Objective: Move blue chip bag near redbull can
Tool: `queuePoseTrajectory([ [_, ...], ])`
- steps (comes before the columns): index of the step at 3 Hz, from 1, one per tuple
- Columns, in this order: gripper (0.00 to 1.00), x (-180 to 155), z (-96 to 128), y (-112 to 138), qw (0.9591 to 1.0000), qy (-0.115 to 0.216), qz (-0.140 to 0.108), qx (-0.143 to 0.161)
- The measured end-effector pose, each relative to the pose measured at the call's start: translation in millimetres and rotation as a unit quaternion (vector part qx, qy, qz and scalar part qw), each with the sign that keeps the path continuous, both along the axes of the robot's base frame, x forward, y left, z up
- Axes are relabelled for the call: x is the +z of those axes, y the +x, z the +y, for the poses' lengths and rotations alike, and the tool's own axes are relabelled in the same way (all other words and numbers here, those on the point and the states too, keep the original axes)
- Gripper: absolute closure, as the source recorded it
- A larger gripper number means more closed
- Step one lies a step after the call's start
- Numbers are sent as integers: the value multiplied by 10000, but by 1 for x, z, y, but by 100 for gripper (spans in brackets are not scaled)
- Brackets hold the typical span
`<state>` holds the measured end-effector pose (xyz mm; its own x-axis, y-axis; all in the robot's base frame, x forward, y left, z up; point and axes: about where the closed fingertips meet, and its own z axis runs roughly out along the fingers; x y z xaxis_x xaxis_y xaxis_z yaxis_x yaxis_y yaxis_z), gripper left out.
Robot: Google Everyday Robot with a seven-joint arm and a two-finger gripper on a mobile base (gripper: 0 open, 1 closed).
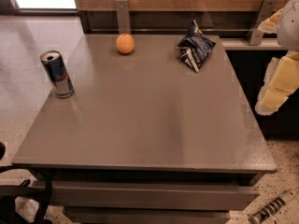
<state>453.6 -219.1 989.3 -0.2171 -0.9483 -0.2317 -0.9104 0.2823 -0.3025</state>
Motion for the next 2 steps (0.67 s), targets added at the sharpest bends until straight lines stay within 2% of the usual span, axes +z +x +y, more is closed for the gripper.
queuePoseTrajectory([
  [1,0,6,-10,37,9985,67,-407,-351],
  [2,0,9,-14,78,9923,414,-863,-781],
])
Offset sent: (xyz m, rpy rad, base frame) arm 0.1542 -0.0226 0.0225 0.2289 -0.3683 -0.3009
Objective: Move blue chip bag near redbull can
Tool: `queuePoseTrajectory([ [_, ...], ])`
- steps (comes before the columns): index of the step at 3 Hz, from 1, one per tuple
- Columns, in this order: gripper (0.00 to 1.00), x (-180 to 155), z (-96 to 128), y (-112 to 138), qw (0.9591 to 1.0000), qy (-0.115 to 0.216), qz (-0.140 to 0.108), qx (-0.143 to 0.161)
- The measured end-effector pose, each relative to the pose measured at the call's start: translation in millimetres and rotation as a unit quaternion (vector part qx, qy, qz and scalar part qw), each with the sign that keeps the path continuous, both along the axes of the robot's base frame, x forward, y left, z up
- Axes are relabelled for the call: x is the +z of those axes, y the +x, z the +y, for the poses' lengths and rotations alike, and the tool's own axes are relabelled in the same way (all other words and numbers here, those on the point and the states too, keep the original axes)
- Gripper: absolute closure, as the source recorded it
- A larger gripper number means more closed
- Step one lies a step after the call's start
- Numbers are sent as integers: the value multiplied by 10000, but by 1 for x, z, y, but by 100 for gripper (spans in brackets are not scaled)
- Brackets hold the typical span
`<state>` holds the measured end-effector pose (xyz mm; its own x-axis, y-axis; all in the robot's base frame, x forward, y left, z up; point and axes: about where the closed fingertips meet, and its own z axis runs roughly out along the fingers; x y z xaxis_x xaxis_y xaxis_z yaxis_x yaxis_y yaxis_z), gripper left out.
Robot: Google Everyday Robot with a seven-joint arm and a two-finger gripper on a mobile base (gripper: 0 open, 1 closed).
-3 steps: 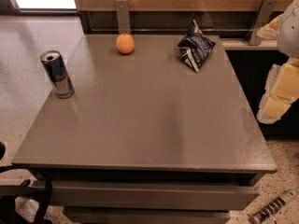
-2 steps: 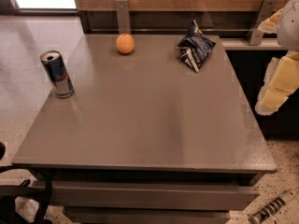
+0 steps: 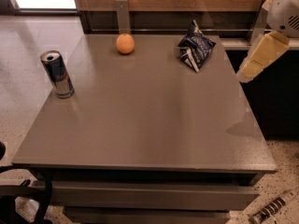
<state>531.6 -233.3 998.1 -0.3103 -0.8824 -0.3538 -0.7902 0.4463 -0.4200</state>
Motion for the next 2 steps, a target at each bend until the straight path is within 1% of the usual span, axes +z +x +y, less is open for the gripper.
queuePoseTrajectory([
  [1,0,-19,1,39,9961,753,-393,-239],
  [2,0,-36,12,70,9802,1813,-731,-320],
])
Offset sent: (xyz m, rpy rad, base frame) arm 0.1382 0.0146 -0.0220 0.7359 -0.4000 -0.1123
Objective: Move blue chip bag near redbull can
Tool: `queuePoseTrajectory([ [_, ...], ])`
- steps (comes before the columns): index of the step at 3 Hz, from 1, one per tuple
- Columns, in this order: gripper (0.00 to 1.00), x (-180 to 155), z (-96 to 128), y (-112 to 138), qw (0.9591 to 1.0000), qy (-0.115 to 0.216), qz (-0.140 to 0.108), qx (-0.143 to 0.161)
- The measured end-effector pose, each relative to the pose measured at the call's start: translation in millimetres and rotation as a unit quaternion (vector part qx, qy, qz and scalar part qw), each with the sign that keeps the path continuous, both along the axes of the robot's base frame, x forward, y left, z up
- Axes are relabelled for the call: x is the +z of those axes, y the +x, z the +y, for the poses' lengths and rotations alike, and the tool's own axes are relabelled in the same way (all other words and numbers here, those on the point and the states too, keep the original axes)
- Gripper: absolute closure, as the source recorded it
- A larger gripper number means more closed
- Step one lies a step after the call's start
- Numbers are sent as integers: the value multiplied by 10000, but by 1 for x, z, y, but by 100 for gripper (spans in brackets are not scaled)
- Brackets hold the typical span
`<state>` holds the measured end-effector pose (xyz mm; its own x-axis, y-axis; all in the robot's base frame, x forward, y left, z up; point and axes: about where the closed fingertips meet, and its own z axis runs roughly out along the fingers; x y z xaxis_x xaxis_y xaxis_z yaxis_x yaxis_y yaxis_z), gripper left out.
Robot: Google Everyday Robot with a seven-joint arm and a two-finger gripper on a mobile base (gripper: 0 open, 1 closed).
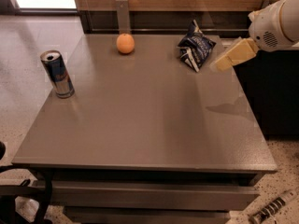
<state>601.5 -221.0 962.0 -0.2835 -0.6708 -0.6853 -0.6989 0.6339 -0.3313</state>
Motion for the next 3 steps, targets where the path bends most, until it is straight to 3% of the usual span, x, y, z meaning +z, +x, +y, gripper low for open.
queuePoseTrajectory([
  [1,0,0,10,36,9937,977,-546,-116],
  [2,0,7,14,50,9883,1276,-811,-204],
  [3,0,7,14,50,9883,1276,-811,-204],
])
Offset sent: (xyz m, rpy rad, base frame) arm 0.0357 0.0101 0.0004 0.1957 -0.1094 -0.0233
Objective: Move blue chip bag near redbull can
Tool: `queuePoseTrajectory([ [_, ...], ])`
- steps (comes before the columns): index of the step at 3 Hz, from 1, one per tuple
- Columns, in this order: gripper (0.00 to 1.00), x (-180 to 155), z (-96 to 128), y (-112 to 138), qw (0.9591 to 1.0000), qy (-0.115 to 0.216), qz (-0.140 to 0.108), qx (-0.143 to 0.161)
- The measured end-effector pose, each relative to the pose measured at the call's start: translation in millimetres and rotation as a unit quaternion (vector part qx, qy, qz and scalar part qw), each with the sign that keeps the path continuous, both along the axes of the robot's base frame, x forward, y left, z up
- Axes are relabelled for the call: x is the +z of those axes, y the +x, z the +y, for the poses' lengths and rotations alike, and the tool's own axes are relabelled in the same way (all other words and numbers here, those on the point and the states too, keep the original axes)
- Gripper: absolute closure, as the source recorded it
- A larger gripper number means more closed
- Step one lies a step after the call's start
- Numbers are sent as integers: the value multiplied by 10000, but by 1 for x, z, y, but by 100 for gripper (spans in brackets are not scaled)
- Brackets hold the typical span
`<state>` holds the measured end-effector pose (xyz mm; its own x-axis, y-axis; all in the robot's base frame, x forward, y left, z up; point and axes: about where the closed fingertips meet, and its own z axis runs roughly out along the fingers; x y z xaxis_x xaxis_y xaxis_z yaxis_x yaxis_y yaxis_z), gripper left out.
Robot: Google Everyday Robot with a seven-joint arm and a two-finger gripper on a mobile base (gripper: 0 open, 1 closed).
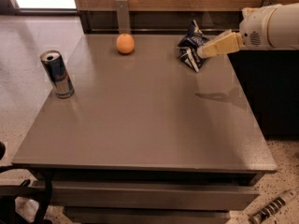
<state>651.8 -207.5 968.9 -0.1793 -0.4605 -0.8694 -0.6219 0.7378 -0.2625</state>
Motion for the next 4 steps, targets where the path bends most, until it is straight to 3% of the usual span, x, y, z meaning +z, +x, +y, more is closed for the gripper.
queuePoseTrajectory([
  [1,0,-9,6,18,9998,-133,122,-124],
  [2,0,-24,20,54,9996,-98,222,-165],
  [4,0,-79,42,115,9978,520,401,-110],
])
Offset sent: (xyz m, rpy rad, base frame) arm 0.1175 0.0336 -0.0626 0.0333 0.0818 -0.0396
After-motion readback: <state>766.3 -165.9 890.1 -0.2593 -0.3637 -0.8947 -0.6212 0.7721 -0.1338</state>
